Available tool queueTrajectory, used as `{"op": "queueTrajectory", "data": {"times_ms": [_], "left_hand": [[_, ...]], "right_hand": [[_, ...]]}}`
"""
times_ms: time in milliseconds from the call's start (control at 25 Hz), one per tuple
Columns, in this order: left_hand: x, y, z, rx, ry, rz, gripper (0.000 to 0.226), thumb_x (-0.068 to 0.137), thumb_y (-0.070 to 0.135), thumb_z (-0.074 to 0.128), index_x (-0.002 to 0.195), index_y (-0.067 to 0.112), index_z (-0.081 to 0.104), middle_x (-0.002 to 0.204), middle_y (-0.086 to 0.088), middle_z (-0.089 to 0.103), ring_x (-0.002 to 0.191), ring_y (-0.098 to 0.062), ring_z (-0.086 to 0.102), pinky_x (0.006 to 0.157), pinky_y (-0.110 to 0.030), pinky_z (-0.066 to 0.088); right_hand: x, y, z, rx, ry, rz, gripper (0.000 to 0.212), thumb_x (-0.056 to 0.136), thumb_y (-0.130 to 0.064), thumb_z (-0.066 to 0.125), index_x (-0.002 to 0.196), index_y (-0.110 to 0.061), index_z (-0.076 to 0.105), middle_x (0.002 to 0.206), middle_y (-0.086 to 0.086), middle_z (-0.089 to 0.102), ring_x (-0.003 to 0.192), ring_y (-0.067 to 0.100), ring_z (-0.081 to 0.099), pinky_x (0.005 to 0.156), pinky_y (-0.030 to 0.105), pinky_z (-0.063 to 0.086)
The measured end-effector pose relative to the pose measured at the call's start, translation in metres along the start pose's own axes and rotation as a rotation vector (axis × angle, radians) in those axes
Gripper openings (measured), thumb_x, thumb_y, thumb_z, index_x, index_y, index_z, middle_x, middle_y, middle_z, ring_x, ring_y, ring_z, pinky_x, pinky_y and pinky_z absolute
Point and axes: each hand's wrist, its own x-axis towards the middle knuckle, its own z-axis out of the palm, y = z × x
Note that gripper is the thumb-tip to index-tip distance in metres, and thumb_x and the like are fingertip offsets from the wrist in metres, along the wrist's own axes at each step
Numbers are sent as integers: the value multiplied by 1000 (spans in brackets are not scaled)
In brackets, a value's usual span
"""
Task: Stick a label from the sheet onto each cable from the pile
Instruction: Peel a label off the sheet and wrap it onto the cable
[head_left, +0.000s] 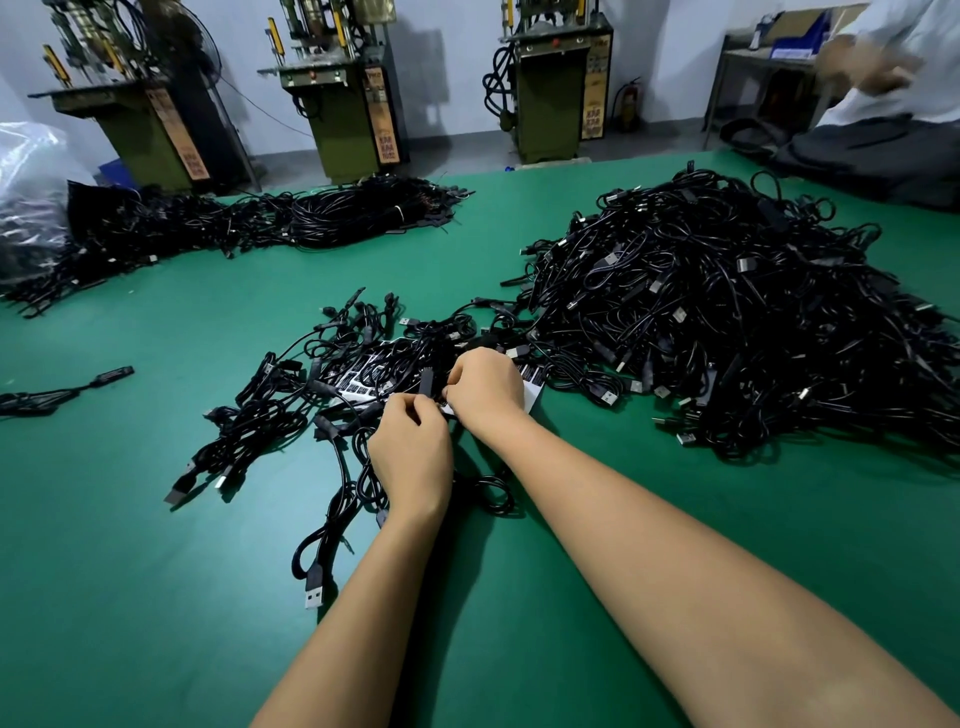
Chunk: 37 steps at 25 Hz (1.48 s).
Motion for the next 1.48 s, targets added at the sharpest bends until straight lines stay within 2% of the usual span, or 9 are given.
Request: {"op": "queueTrajectory", "data": {"times_ms": [200, 320, 480, 640, 720, 840, 1000, 1200, 1480], "left_hand": [[2, -1, 1, -51, 20, -31, 23, 92, 20, 42, 85, 13, 62, 74, 3, 62, 68, -8, 50, 57, -23, 32], [5, -2, 1, -115, 21, -79, 25, 90, 20, 42, 84, 17, 66, 82, 4, 68, 77, -13, 54, 63, -26, 33], [9, -5, -2, -163, -25, -114, 24, 88, 22, 44, 79, 23, 66, 83, 10, 70, 85, -12, 59, 74, -33, 41], [12, -6, -2, -201, -71, -121, 20, 91, 25, 43, 82, 26, 61, 85, 13, 71, 89, -10, 62, 85, -35, 46], [13, -6, -2, -199, -83, -115, 19, 92, 26, 42, 84, 27, 60, 86, 13, 70, 91, -11, 62, 87, -36, 45], [13, -6, -3, -144, -83, -95, 19, 93, 26, 42, 88, 27, 60, 87, 12, 67, 92, -13, 60, 87, -38, 44], [11, -5, -2, -65, -90, -57, 21, 95, 31, 40, 95, 25, 60, 85, 14, 63, 89, -15, 57, 80, -37, 42], [11, -6, 0, -28, -79, -45, 23, 96, 32, 39, 95, 25, 60, 85, 13, 63, 86, -15, 57, 70, -34, 36], [11, -7, 0, -22, -68, -49, 23, 96, 32, 39, 95, 24, 60, 81, 15, 60, 86, -16, 56, 69, -33, 34]], "right_hand": [[3, 1, -1, 96, -32, 63, 14, 87, -9, 61, 92, -11, 74, 98, 6, 72, 95, 25, 64, 81, 35, 56], [6, 5, -6, 206, -79, 114, 18, 87, -4, 59, 91, -10, 76, 100, 8, 72, 98, 25, 64, 82, 33, 55], [7, 14, -19, 335, -160, 112, 23, 85, 5, 59, 86, -12, 75, 102, 5, 71, 98, 20, 61, 74, 25, 46], [5, 17, -21, 359, -201, 83, 23, 82, 4, 62, 91, -13, 73, 105, 6, 70, 99, 20, 59, 82, 29, 51], [4, 18, -18, 358, -189, 67, 14, 79, -4, 71, 89, -14, 73, 101, 4, 71, 101, 20, 61, 87, 32, 52], [4, 17, -13, 306, -136, 55, 12, 77, -17, 77, 89, -16, 76, 96, 1, 73, 98, 17, 63, 85, 29, 52], [5, 13, -8, 261, -73, 75, 8, 81, -20, 76, 87, -15, 78, 92, 1, 74, 94, 17, 65, 76, 24, 50], [13, 8, -6, 261, -72, 177, 9, 83, -9, 71, 91, -6, 75, 94, 9, 72, 94, 24, 66, 83, 36, 57], [13, 7, -2, 153, -94, 137, 12, 88, -12, 62, 95, -10, 72, 98, 7, 71, 98, 26, 63, 84, 33, 54]]}}
